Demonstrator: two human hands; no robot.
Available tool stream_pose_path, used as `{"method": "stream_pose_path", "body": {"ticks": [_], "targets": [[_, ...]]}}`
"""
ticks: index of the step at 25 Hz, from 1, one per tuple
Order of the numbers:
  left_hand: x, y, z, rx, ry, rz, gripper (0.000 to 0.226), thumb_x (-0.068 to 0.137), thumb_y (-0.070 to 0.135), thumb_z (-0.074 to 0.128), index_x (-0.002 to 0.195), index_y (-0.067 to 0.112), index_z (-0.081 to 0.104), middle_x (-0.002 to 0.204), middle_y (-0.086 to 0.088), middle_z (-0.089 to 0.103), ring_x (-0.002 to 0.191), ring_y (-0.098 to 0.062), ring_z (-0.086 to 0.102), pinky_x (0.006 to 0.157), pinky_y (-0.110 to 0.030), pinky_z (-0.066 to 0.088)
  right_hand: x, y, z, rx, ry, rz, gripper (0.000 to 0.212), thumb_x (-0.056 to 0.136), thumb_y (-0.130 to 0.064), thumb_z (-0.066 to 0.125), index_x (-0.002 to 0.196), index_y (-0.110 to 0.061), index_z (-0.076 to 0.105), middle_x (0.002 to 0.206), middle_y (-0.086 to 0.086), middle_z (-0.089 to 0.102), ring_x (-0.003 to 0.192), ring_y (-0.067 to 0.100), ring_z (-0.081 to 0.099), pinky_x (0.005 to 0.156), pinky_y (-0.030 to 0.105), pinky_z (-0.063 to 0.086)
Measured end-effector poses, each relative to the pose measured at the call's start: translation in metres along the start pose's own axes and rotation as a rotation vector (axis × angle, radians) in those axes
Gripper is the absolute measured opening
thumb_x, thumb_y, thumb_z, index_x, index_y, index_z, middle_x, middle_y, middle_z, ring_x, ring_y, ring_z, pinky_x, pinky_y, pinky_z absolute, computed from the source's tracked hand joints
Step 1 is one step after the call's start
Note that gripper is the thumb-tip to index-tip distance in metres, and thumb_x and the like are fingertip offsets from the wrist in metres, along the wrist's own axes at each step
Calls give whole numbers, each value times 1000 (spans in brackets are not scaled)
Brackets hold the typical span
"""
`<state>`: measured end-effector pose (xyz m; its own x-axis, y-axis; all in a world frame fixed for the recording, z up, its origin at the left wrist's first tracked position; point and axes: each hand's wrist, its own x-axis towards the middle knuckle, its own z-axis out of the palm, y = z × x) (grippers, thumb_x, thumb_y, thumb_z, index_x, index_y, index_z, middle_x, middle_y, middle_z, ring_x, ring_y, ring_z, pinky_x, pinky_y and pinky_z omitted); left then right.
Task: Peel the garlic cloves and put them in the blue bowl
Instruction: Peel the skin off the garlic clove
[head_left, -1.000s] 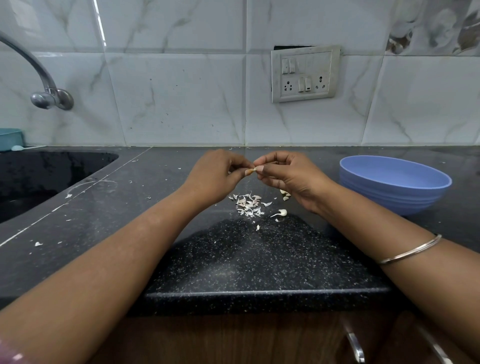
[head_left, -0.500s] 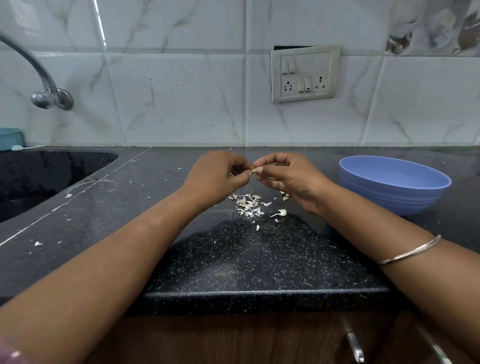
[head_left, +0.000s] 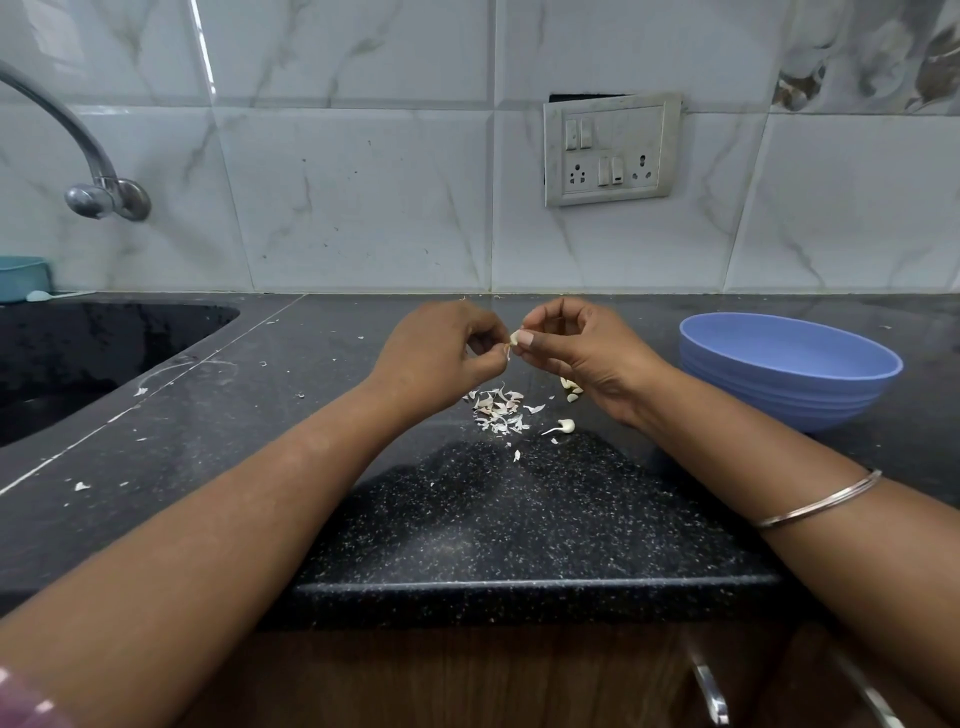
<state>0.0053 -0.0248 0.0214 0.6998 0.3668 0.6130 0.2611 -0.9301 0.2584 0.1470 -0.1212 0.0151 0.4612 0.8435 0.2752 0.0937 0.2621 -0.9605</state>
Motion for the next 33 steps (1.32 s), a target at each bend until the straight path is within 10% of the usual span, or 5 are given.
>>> {"method": "stream_pose_path", "body": {"ticks": [18, 33], "targets": [[4, -5, 2, -64, -5, -43, 29, 70, 41, 49, 81, 21, 66, 75, 5, 67, 73, -13, 63, 69, -35, 53, -2, -2, -1, -103, -54, 36, 13, 85, 4, 62, 90, -8, 64, 82, 7, 67, 72, 10, 66, 67, 20, 56], [5, -12, 0, -29, -28, -266, 29, 82, 32, 26, 62, 14, 35, 61, -5, 44, 59, -22, 39, 51, -31, 23, 1, -3, -2, -50, -13, 44, 16, 83, 8, 62, 88, -7, 64, 82, 7, 66, 73, 12, 66, 72, 21, 56]]}}
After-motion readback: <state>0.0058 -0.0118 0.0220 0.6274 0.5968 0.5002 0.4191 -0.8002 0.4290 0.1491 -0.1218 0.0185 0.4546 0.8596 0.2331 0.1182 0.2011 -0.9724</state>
